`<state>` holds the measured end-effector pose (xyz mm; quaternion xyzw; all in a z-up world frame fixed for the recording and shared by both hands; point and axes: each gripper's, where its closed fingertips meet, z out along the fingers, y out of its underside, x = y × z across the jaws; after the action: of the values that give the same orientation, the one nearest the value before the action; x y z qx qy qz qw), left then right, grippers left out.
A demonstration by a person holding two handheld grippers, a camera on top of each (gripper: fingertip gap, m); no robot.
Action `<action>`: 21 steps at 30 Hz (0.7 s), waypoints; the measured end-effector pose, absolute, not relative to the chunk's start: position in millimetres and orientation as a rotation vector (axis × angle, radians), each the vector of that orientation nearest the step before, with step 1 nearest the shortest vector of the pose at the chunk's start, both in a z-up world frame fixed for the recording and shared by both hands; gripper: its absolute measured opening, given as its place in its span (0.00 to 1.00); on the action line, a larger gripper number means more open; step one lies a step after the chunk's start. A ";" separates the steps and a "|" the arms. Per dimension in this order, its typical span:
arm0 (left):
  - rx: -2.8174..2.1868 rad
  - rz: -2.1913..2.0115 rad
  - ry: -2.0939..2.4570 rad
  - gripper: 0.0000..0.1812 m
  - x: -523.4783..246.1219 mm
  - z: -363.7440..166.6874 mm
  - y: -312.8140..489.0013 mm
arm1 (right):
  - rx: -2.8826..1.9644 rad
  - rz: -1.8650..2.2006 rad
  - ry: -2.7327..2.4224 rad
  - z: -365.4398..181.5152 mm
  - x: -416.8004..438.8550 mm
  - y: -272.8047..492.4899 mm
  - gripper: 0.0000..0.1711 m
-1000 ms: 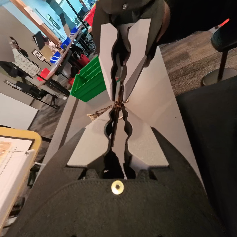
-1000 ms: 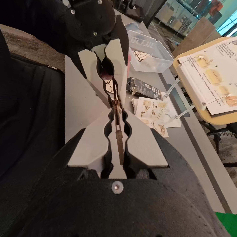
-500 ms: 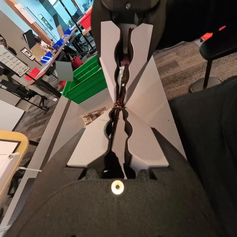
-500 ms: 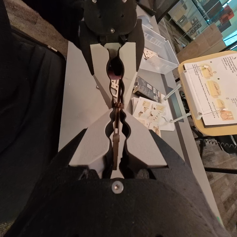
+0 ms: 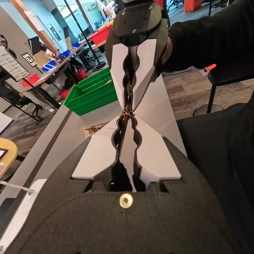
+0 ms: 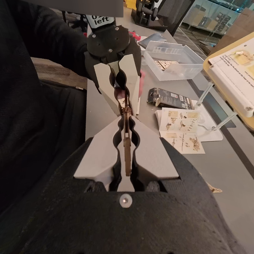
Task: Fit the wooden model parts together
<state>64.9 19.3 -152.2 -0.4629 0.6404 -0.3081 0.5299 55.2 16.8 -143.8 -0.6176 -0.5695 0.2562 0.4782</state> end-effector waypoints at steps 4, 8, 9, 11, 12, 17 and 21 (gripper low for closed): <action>-1.105 -0.765 1.530 0.06 65.5 -152.9 17.0 | -1.520 0.638 -1.392 -145.1 56.3 15.3 0.03; -1.167 -0.968 1.520 0.15 65.9 -149.7 9.6 | -1.482 0.505 -1.464 -150.7 58.5 16.3 0.02; -1.190 -0.985 1.516 0.12 66.0 -150.8 11.3 | -1.455 0.514 -1.469 -147.8 56.7 13.4 0.02; -1.198 -0.992 1.529 0.07 66.4 -153.5 11.0 | -1.449 0.496 -1.480 -148.1 57.1 13.9 0.02; -1.201 -0.980 1.528 0.07 67.2 -154.1 11.5 | -1.446 0.496 -1.477 -148.0 57.5 14.3 0.02; -1.127 -0.858 1.528 0.07 68.0 -150.0 12.7 | -1.489 0.641 -1.403 -144.1 58.2 13.8 0.02; -1.050 -0.702 1.545 0.07 68.1 -148.1 14.6 | -1.533 0.789 -1.327 -142.9 58.2 13.6 0.03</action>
<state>68.1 14.6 -148.1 -0.4423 0.6504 -0.2956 0.5422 58.2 13.6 -142.9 -0.6242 -0.5403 0.3210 0.4642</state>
